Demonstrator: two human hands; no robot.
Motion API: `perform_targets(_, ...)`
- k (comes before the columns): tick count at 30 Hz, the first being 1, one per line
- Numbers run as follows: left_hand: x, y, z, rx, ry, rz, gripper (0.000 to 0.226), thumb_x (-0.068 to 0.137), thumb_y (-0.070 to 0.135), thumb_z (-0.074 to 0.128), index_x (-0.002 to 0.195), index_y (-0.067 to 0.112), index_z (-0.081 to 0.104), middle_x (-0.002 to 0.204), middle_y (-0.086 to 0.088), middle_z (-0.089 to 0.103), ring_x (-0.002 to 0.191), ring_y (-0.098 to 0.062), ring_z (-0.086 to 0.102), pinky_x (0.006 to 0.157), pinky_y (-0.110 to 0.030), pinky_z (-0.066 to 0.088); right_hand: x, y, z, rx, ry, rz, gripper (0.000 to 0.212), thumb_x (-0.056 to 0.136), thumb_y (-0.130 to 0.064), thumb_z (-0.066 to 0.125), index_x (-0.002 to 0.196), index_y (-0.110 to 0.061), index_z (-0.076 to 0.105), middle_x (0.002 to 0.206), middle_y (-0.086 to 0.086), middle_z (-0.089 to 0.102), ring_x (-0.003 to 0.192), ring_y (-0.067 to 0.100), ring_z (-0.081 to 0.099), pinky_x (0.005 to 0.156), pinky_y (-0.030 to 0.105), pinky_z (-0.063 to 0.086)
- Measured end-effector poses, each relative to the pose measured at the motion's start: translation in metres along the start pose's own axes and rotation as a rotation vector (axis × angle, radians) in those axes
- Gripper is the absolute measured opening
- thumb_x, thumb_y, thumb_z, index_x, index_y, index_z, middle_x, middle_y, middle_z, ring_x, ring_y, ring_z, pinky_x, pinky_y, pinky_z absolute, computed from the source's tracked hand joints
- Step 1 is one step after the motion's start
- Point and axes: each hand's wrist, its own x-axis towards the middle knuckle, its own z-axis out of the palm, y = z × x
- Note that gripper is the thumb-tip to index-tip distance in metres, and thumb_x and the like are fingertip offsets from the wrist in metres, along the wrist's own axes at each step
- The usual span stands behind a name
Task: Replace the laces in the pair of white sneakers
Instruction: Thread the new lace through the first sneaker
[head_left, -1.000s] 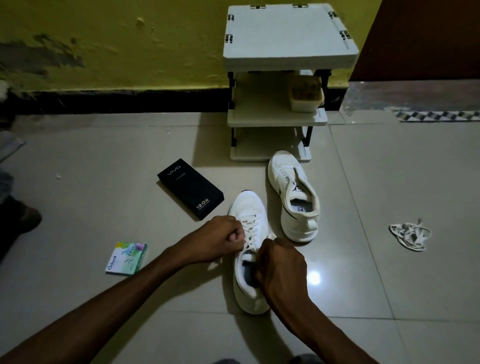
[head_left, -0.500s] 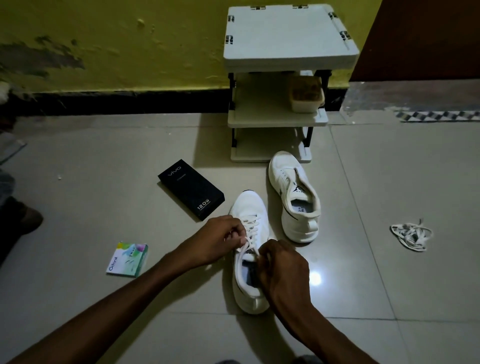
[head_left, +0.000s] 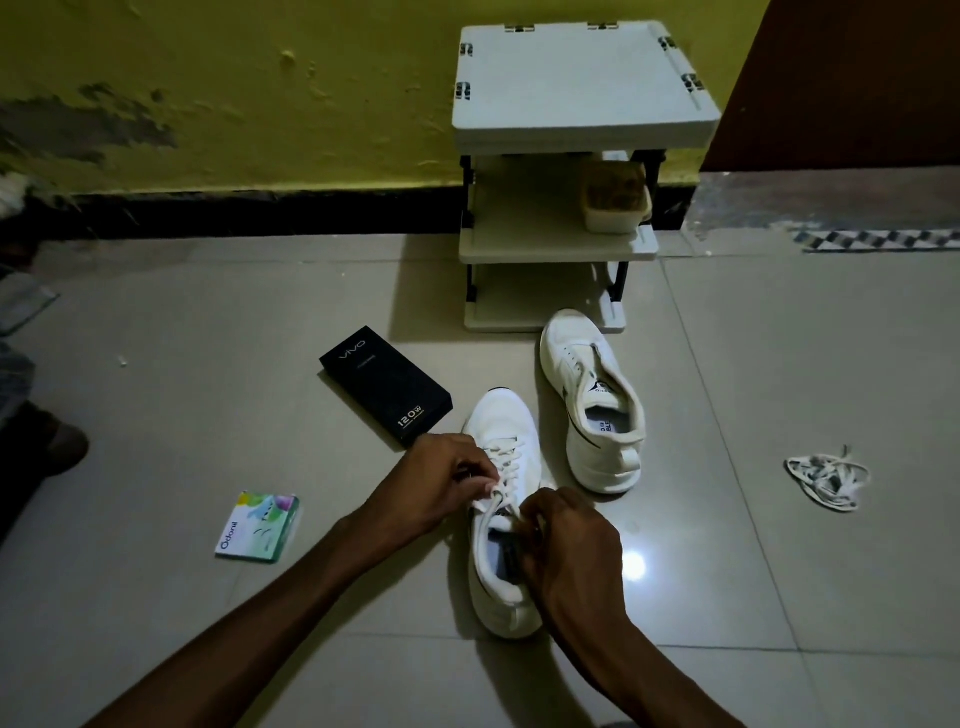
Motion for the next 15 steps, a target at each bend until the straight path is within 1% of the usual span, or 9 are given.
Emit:
perform_targets(3, 0.005, -0.002, -0.002, 0.084, -0.073, 0.061, 0.007, 0.082, 0.021, 0.074, 0.088, 0.018, 0.076, 0.084, 0.01, 0.068, 0.073, 0.009, 0.056, 0.068, -0.005, 0.037, 0.001, -0.001, -0.002, -0.009, -0.003, 0.003, 0.018, 0.076, -0.024, 0.079, 0.088, -0.015, 0.07, 0.083, 0.003, 0.067, 0.072, 0.016, 0.059, 0.07, 0.025, 0.049)
perform_targets(5, 0.007, -0.002, -0.002, 0.123, -0.129, 0.073, 0.009, 0.084, 0.024, 0.067, 0.089, 0.018, 0.072, 0.086, 0.01, 0.065, 0.074, 0.007, 0.054, 0.069, -0.011, 0.04, 0.001, -0.001, -0.001, -0.017, -0.014, 0.005, 0.019, 0.071, -0.023, 0.082, 0.084, -0.016, 0.069, 0.079, 0.002, 0.066, 0.068, 0.016, 0.059, 0.066, 0.025, 0.05)
perform_targets(6, 0.008, -0.002, -0.002, 0.137, -0.155, 0.068, 0.009, 0.084, 0.023, 0.064, 0.089, 0.017, 0.069, 0.086, 0.009, 0.062, 0.074, 0.002, 0.054, 0.069, -0.016, 0.042, 0.001, 0.001, 0.001, -0.014, -0.003, 0.001, 0.023, 0.065, -0.022, 0.086, 0.08, -0.017, 0.069, 0.074, 0.001, 0.065, 0.063, 0.014, 0.057, 0.061, 0.022, 0.048)
perform_targets(7, 0.008, 0.0, -0.001, 0.158, -0.18, 0.058, 0.009, 0.085, 0.022, 0.061, 0.088, 0.016, 0.066, 0.087, 0.007, 0.06, 0.074, -0.003, 0.054, 0.069, -0.021, 0.043, 0.001, 0.001, 0.001, -0.002, 0.009, 0.004, 0.026, 0.06, -0.021, 0.089, 0.076, -0.018, 0.068, 0.07, -0.001, 0.063, 0.058, 0.011, 0.054, 0.056, 0.016, 0.043)
perform_targets(9, 0.008, 0.002, 0.0, 0.209, -0.228, 0.04, 0.007, 0.087, 0.02, 0.056, 0.087, 0.014, 0.059, 0.088, 0.002, 0.056, 0.076, -0.013, 0.053, 0.07, -0.028, 0.044, 0.001, -0.001, 0.001, 0.014, 0.027, 0.012, 0.032, 0.052, -0.021, 0.093, 0.071, -0.02, 0.067, 0.063, -0.005, 0.06, 0.052, 0.004, 0.043, 0.053, 0.005, 0.029)
perform_targets(10, 0.008, 0.002, 0.001, 0.216, -0.257, 0.03, 0.006, 0.087, 0.02, 0.055, 0.086, 0.014, 0.056, 0.087, 0.001, 0.054, 0.076, -0.015, 0.052, 0.07, -0.028, 0.043, 0.001, -0.001, 0.002, 0.009, 0.035, 0.004, 0.033, 0.05, -0.022, 0.094, 0.069, -0.022, 0.066, 0.061, -0.007, 0.059, 0.051, 0.003, 0.039, 0.05, 0.003, 0.024)
perform_targets(11, 0.009, 0.002, 0.0, 0.202, -0.287, 0.01, 0.005, 0.087, 0.019, 0.054, 0.085, 0.015, 0.054, 0.086, 0.002, 0.053, 0.076, -0.015, 0.051, 0.069, -0.028, 0.042, 0.001, -0.001, 0.002, 0.005, 0.037, 0.002, 0.034, 0.048, -0.023, 0.094, 0.068, -0.022, 0.066, 0.06, -0.008, 0.058, 0.05, 0.002, 0.038, 0.049, 0.003, 0.023)
perform_targets(13, 0.011, 0.001, -0.003, 0.134, -0.342, -0.047, 0.007, 0.085, 0.02, 0.055, 0.08, 0.016, 0.052, 0.079, 0.007, 0.052, 0.072, -0.009, 0.048, 0.066, -0.023, 0.039, 0.002, -0.001, 0.004, -0.006, 0.041, 0.007, 0.035, 0.048, -0.026, 0.095, 0.068, -0.022, 0.067, 0.06, -0.007, 0.059, 0.051, 0.001, 0.037, 0.05, 0.003, 0.023)
perform_targets(15, 0.016, 0.005, -0.006, 0.088, -0.394, -0.097, 0.011, 0.084, 0.019, 0.056, 0.076, 0.013, 0.052, 0.073, 0.008, 0.051, 0.067, -0.006, 0.045, 0.061, -0.019, 0.036, 0.002, -0.001, 0.005, -0.039, 0.044, 0.004, 0.038, 0.044, -0.027, 0.096, 0.067, -0.023, 0.065, 0.059, -0.008, 0.058, 0.05, 0.001, 0.037, 0.049, 0.004, 0.021)
